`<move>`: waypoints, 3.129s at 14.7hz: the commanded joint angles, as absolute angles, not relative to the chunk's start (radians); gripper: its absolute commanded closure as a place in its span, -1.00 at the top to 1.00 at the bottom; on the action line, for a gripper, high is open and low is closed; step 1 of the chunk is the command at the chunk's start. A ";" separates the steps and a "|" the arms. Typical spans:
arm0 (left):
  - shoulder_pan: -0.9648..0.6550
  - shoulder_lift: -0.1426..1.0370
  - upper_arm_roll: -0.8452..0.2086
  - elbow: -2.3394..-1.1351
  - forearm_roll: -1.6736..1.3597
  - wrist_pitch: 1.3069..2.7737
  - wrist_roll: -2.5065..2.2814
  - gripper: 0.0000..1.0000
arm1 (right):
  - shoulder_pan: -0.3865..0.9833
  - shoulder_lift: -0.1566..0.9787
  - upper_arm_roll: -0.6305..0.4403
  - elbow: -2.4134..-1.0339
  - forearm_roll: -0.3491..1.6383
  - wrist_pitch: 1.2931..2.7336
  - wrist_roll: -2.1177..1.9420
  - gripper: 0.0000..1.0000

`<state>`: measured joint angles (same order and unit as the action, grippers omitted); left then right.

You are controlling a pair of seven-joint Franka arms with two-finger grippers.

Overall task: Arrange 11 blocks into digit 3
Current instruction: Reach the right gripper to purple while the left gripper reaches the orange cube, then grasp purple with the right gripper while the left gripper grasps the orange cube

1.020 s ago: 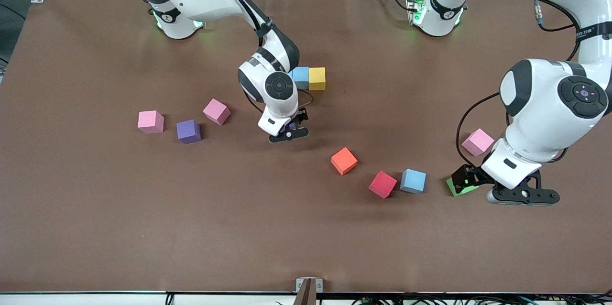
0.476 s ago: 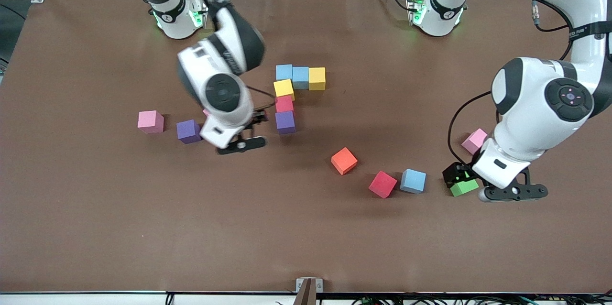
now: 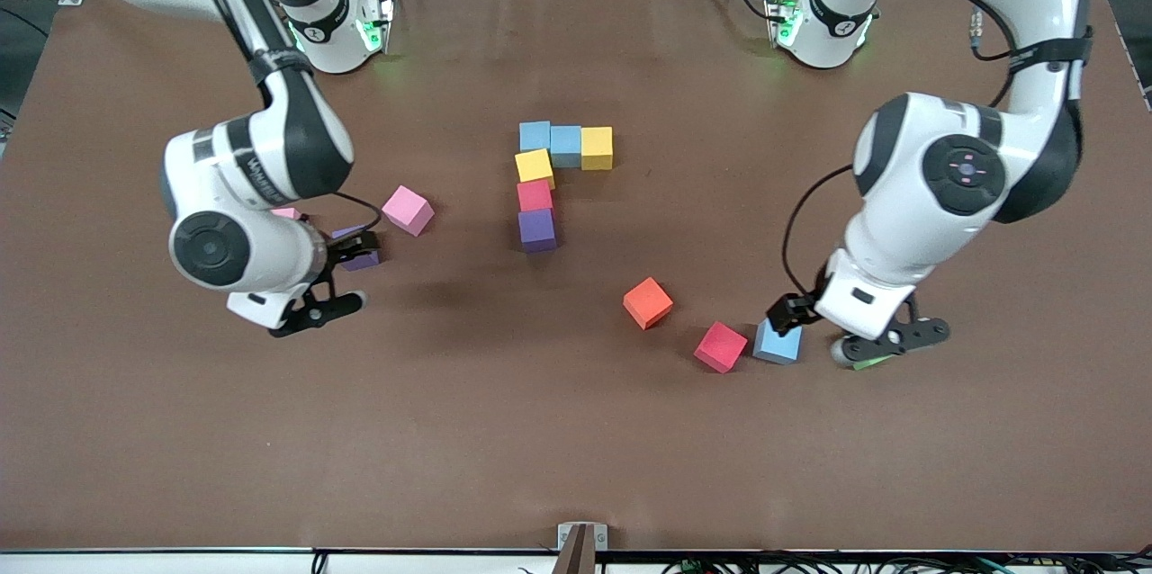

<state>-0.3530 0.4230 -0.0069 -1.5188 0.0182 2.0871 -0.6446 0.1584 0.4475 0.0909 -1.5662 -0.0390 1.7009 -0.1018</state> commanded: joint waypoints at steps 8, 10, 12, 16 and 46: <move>-0.609 0.655 0.012 -1.425 0.120 2.123 -1.319 1.00 | 0.072 0.273 0.110 -2.120 -0.040 2.208 -0.170 1.00; -0.636 0.701 0.011 -1.425 0.120 2.123 -1.380 1.00 | 0.072 0.276 0.110 -2.158 -0.040 2.261 -0.169 1.00; -0.640 0.722 0.008 -1.425 0.110 2.125 -1.390 1.00 | 0.072 0.279 0.110 -2.178 -0.040 2.298 -0.169 1.00; -0.635 0.764 0.005 -1.425 0.086 2.161 -1.417 1.00 | 0.074 0.281 0.110 -2.230 -0.040 2.361 -0.169 1.00; -0.575 0.811 0.003 -1.427 -0.129 2.237 -1.213 0.55 | 0.423 0.626 0.110 -1.655 -0.041 2.221 0.339 -0.41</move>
<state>-0.5678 0.8056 0.0016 -1.4400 -0.1062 2.2456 -1.2232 0.3656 0.5481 0.1166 -1.7502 -0.0386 2.2392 0.2449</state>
